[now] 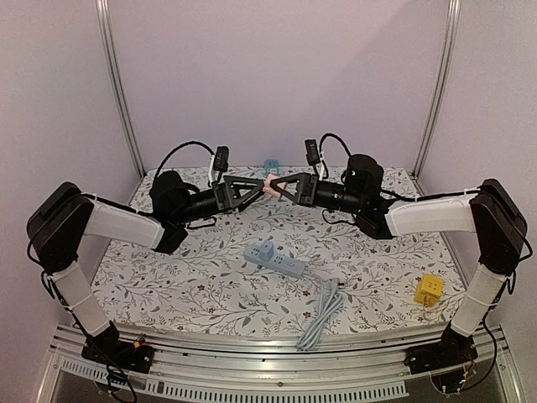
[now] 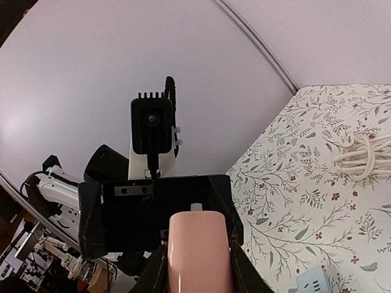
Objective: Insert the plug
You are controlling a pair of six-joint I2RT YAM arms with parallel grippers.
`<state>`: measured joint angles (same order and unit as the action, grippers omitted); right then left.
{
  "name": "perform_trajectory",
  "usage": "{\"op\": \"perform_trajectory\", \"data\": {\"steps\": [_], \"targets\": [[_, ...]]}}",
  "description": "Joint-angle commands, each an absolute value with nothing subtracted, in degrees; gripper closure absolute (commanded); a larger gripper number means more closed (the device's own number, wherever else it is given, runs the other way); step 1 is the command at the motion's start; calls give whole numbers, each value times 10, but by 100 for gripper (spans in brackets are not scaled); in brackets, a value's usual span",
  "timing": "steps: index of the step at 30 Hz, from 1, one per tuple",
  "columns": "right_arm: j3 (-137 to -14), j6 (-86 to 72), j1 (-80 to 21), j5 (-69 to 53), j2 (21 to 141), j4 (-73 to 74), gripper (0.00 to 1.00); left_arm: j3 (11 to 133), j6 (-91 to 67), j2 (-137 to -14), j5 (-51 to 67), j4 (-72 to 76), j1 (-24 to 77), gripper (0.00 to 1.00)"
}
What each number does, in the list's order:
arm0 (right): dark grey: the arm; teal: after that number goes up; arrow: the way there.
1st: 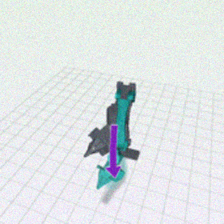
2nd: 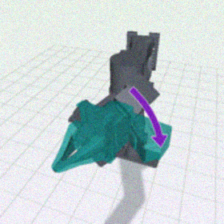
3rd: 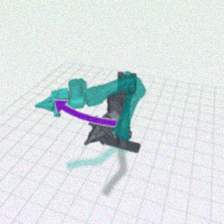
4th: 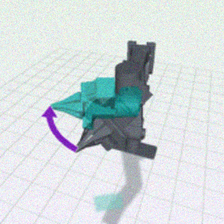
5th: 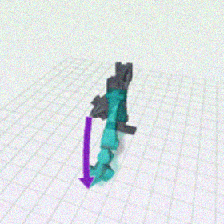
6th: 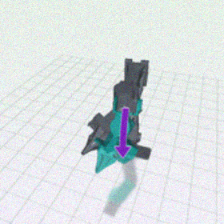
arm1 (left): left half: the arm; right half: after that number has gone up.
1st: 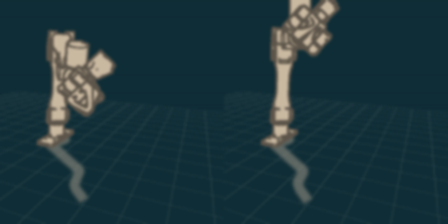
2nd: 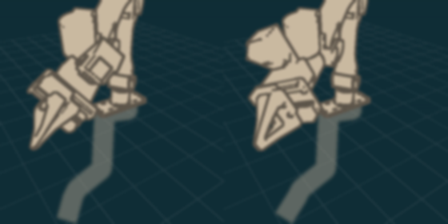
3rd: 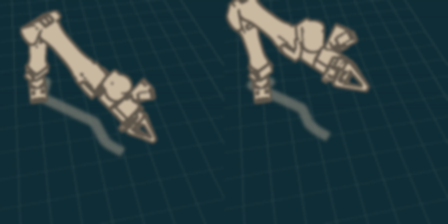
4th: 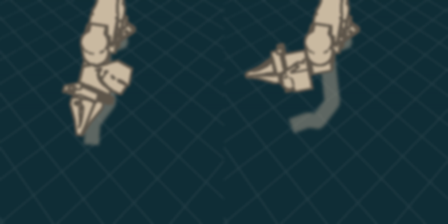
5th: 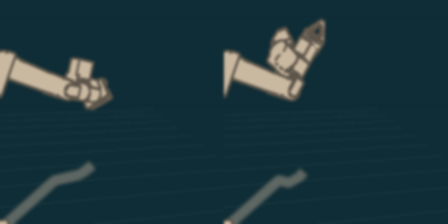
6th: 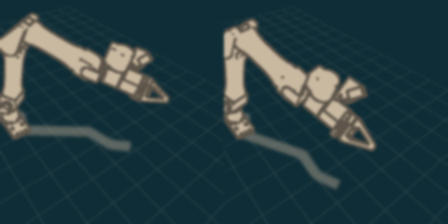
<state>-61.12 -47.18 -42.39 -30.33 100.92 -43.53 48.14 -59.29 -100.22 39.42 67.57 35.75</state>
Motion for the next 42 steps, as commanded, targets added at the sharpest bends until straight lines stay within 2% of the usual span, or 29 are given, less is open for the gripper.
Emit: {"op": "perform_trajectory", "data": {"steps": [1, 5, 6, 11, 16, 19, 26, 42], "targets": [[-627, -393, -416, -294, 964, -334, 100, 451, -560, -957, 372, 648, 347, 1], [-645, -321, -408, -294, 940, -223, 100, 414, -541, -922, 354, 631, 338, 0], [-652, -268, -406, -278, 922, -162, 100, 392, -511, -889, 339, 591, 335, 0], [-677, -175, -405, -249, 898, -49, 100, 356, -421, -804, 267, 460, 335, 1], [-711, -112, -405, -216, 892, 37, 100, 347, -347, -712, 120, 264, 336, 0], [-734, -81, -406, -197, 894, 92, 100, 336, -329, -668, 55, 207, 336, 1], [-792, -28, -404, -160, 909, 194, 100, 308, -299, -597, -31, 160, 336, 1], [-929, 74, -412, -109, 976, 427, 100, 288, -254, -567, -119, 138, 334, 1]]}}
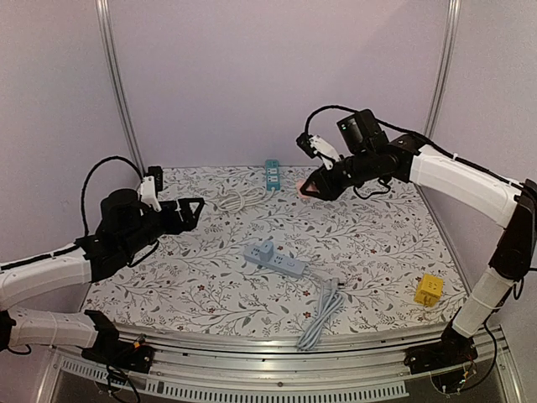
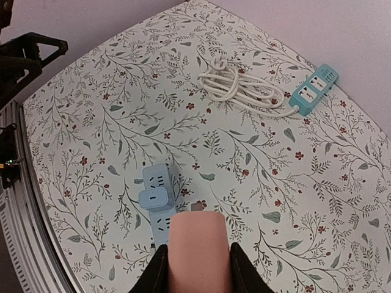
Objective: Insert the plug
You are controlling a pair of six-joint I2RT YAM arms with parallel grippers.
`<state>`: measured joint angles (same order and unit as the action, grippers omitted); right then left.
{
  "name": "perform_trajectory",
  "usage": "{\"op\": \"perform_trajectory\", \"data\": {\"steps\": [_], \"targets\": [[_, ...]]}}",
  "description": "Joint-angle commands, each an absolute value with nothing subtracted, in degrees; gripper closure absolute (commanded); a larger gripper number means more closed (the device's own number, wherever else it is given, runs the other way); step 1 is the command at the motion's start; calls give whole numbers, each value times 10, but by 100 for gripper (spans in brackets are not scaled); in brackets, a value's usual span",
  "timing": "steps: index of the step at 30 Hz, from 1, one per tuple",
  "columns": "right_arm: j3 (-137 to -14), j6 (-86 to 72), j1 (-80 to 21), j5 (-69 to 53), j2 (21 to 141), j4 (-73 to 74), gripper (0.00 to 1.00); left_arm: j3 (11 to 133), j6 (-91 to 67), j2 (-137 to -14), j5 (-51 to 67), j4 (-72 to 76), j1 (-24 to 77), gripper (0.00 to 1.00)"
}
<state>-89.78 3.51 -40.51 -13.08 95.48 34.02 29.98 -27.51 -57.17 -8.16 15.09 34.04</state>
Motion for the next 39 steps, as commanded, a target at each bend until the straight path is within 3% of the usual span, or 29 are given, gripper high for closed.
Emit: {"op": "perform_trajectory", "data": {"steps": [1, 25, 39], "targets": [[-934, 80, -414, -106, 980, 439, 100, 287, -251, -569, -125, 138, 334, 0], [-1114, 107, -430, -53, 1135, 622, 100, 269, -230, -572, -177, 159, 324, 1], [-1135, 114, -436, -49, 1174, 641, 100, 269, -232, -568, -176, 158, 323, 0]]}}
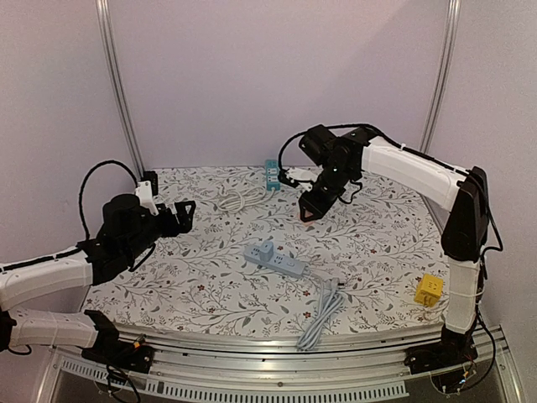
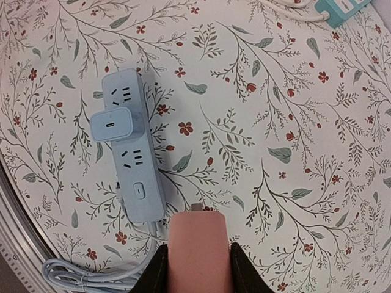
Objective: Insert the plug
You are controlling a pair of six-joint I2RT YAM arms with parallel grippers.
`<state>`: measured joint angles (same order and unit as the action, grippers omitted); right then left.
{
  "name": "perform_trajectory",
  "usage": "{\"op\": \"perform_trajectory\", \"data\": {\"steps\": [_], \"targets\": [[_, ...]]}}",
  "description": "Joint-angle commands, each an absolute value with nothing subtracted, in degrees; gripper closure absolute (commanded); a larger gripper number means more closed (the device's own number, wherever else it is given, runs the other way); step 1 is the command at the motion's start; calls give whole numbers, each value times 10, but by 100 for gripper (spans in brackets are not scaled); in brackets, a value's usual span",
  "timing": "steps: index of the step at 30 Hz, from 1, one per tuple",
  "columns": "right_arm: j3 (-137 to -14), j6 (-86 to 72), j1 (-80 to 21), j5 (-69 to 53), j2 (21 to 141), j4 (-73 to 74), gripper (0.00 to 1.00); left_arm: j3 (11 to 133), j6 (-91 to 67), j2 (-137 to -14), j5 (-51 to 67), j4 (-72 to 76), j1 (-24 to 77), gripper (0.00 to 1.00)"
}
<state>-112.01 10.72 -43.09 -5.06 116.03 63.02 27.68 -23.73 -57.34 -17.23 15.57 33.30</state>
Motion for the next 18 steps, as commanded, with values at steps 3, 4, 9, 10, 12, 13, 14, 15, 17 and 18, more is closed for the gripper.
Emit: {"op": "perform_trajectory", "data": {"steps": [3, 4, 9, 10, 12, 13, 14, 15, 17, 18], "targets": [[-1135, 117, -436, -48, 1183, 641, 100, 269, -233, -567, -176, 157, 323, 1], [-1135, 118, -436, -47, 1186, 641, 100, 270, -233, -567, -176, 157, 323, 1], [-1142, 122, -437, -48, 1194, 640, 100, 269, -232, -564, -176, 154, 323, 1], [-1144, 122, -437, -48, 1196, 640, 100, 270, -232, -563, -176, 153, 323, 1], [-1148, 123, -437, -47, 1201, 641, 100, 268, -234, -560, -175, 153, 323, 1], [-1150, 124, -437, -46, 1203, 641, 100, 269, -233, -559, -176, 152, 323, 0], [-1151, 125, -437, -46, 1205, 642, 100, 268, -233, -558, -176, 152, 323, 1], [-1152, 125, -438, -46, 1209, 642, 100, 268, -233, -557, -175, 152, 323, 1], [-1156, 127, -438, -47, 1214, 643, 100, 268, -233, -555, -174, 152, 323, 1], [-1159, 127, -438, -47, 1217, 643, 100, 268, -233, -555, -175, 152, 323, 1]]}}
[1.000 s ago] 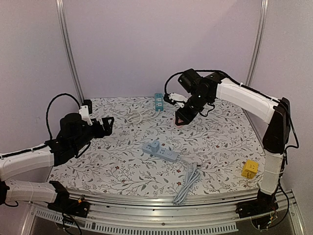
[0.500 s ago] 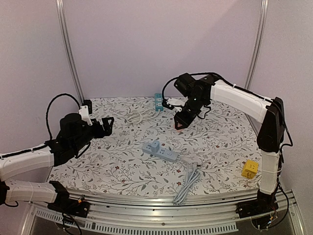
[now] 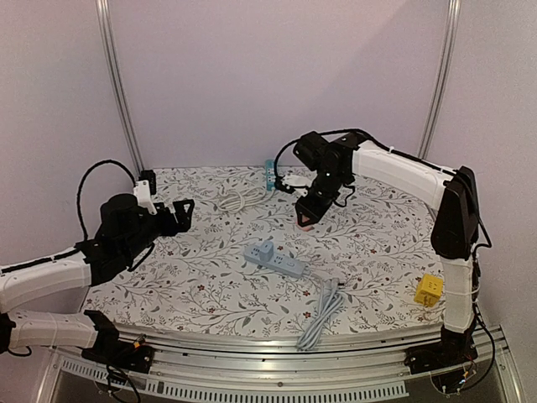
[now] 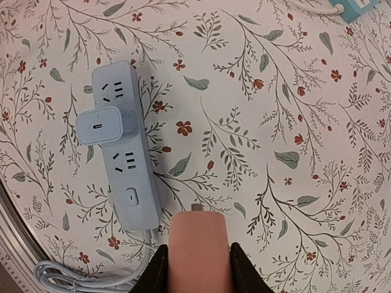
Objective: Insert the plug
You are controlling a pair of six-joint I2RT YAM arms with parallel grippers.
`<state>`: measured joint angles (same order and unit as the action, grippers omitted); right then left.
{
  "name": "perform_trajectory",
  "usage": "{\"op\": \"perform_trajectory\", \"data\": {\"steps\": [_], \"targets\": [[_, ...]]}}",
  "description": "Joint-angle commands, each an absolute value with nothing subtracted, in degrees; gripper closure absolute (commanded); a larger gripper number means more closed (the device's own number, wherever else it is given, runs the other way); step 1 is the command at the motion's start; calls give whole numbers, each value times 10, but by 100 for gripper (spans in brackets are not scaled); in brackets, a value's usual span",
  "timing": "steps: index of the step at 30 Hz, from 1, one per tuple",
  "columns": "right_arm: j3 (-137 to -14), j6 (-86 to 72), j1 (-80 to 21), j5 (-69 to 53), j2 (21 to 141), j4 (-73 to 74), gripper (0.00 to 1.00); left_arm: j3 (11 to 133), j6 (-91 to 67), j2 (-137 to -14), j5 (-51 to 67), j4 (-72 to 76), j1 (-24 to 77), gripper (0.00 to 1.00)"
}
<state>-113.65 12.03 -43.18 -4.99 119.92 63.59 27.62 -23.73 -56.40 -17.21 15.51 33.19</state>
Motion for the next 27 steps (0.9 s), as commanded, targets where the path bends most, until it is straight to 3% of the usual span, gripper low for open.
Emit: {"op": "perform_trajectory", "data": {"steps": [1, 27], "targets": [[-1161, 128, -439, -47, 1219, 644, 100, 267, -233, -555, -174, 152, 323, 1], [-1193, 134, -481, -68, 1275, 651, 100, 266, -233, -548, -176, 151, 323, 1]]}}
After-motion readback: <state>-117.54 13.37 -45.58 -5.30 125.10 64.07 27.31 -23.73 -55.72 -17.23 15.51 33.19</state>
